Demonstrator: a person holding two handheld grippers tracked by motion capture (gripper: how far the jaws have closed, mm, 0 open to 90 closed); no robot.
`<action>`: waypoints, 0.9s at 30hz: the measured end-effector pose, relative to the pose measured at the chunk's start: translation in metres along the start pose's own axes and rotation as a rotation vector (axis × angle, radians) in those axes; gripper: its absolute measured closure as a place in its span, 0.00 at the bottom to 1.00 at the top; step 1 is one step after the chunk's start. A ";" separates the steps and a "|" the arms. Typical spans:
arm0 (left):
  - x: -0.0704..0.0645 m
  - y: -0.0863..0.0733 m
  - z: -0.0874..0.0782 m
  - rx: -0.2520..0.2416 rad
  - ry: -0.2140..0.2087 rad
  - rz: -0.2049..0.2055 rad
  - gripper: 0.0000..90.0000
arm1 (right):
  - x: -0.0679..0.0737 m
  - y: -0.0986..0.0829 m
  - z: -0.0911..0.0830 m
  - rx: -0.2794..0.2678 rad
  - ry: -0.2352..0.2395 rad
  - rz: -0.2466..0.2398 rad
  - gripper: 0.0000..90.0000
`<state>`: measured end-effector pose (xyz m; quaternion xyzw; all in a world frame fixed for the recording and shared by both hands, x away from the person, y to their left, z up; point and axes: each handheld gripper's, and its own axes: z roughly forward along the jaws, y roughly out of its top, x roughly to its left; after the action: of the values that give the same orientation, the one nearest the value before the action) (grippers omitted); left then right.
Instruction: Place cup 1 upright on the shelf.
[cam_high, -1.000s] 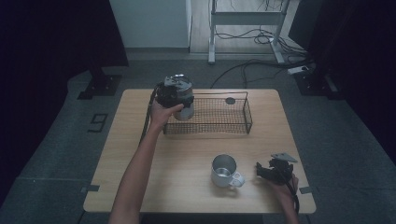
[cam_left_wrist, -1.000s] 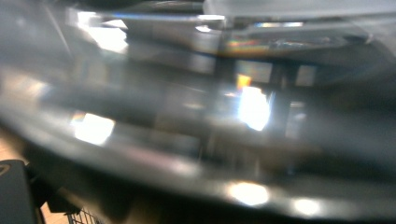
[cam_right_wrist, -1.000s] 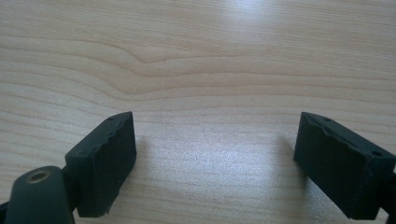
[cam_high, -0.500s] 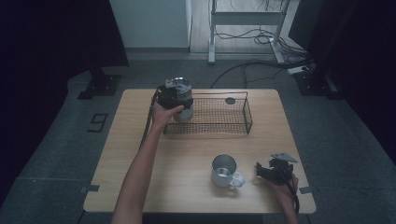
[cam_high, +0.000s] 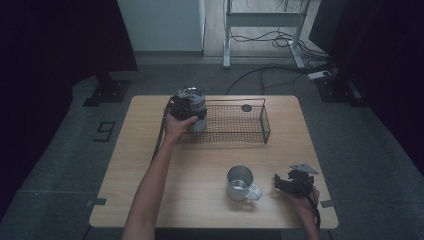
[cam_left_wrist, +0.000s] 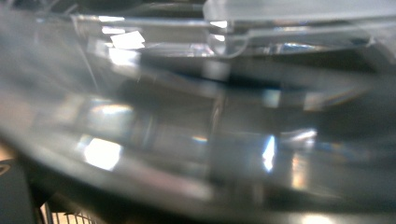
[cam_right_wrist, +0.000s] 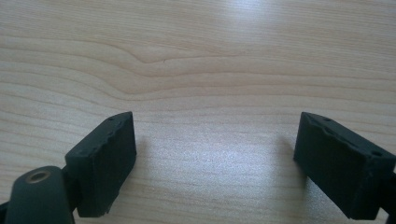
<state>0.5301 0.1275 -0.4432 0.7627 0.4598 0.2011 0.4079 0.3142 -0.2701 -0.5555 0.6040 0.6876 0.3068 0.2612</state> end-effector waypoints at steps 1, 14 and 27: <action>0.000 -0.001 0.001 0.003 0.003 0.001 0.05 | 0.000 0.000 0.000 0.000 0.000 0.000 0.14; -0.006 -0.011 0.015 0.023 0.001 -0.007 0.05 | 0.000 0.000 0.000 0.000 0.000 0.000 0.14; -0.007 -0.020 0.023 0.042 0.018 -0.007 0.05 | 0.000 0.000 0.000 0.000 0.000 0.000 0.14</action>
<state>0.5317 0.1163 -0.4729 0.7676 0.4704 0.1969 0.3882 0.3143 -0.2701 -0.5555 0.6040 0.6876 0.3069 0.2611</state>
